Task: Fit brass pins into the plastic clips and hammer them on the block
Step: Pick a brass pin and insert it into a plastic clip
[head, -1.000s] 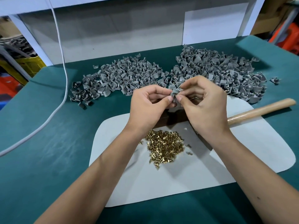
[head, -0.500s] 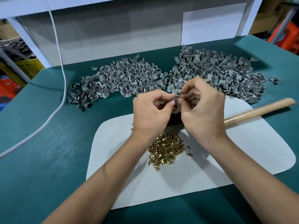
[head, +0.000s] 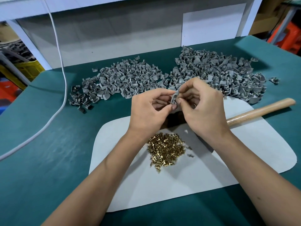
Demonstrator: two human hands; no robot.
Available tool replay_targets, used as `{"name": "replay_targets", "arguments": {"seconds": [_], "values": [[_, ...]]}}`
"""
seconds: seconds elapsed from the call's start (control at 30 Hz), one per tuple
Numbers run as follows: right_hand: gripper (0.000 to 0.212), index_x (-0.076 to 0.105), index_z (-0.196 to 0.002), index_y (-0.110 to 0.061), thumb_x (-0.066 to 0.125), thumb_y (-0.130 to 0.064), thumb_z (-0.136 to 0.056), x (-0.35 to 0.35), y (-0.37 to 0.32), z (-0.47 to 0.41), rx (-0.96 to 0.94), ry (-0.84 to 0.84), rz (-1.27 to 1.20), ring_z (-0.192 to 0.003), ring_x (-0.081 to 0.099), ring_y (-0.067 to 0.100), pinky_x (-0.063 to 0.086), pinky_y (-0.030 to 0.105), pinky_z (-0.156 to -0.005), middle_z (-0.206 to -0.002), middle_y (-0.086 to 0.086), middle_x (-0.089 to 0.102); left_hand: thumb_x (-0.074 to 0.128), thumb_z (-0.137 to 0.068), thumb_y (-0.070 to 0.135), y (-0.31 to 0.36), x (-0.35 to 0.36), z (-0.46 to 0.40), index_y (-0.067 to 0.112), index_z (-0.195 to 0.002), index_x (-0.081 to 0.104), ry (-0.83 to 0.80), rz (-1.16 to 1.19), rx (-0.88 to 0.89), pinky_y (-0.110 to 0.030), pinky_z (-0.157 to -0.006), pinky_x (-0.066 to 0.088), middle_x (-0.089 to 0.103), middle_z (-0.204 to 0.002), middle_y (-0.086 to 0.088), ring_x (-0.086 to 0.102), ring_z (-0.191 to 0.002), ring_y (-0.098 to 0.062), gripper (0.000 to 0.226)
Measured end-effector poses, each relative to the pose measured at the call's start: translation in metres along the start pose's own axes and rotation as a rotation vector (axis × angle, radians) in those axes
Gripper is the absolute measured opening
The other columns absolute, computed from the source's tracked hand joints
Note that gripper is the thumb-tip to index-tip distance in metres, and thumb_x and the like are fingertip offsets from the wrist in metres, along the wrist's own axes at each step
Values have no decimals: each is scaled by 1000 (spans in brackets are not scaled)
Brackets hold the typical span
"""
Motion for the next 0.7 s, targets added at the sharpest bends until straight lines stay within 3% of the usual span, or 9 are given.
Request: {"name": "replay_targets", "arguments": {"seconds": [0.13,0.27,0.43,0.57,0.7], "values": [[20,69,-99,-13,76,-1,-85,1,1,1,-28,-40,-34,-83,71,7,61,28,-78,-86,-8,72,86,-78,3,-6,-3,-2,10,-105,79,-38,83,-26,-37,-84,63,79,-94,-3,76,-88,-21,29],[12,78,-98,-12,77,-7,-87,-2,-5,1,-131,-20,80,-84,71,6,60,29,-79,-90,-5,75,88,-77,7,-11,-4,-3,16,-104,78,-65,122,-58,-37,-86,62,79,-93,-4,76,-87,-25,30],[7,77,-96,-7,73,-5,-91,0,-13,0,-232,-55,150,-86,65,12,53,26,-81,-91,1,72,85,-81,9,-12,-4,-5,10,-107,78,-125,171,-67,-30,-83,60,79,-94,-4,75,-86,-18,26],[7,73,-97,-6,68,-3,-93,1,-8,0,-178,-60,135,-85,62,12,48,17,-78,-91,0,69,86,-74,-2,-13,0,-4,5,-115,74,-150,246,-81,-30,-88,60,78,-97,-8,73,-88,-17,43],[6,73,-94,-9,68,-6,-93,5,-4,0,-111,-88,97,-80,61,10,48,18,-72,-85,-2,69,83,-76,-7,-13,-5,-6,7,-111,75,-107,278,-55,-29,-84,60,79,-97,-5,75,-88,-17,39]]}}
Point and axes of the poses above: each hand's wrist, its own z-axis away from the middle knuckle, its own x-axis out of the palm, y = z × x, the point moved 9 cm from there along -z, towards the middle knuckle
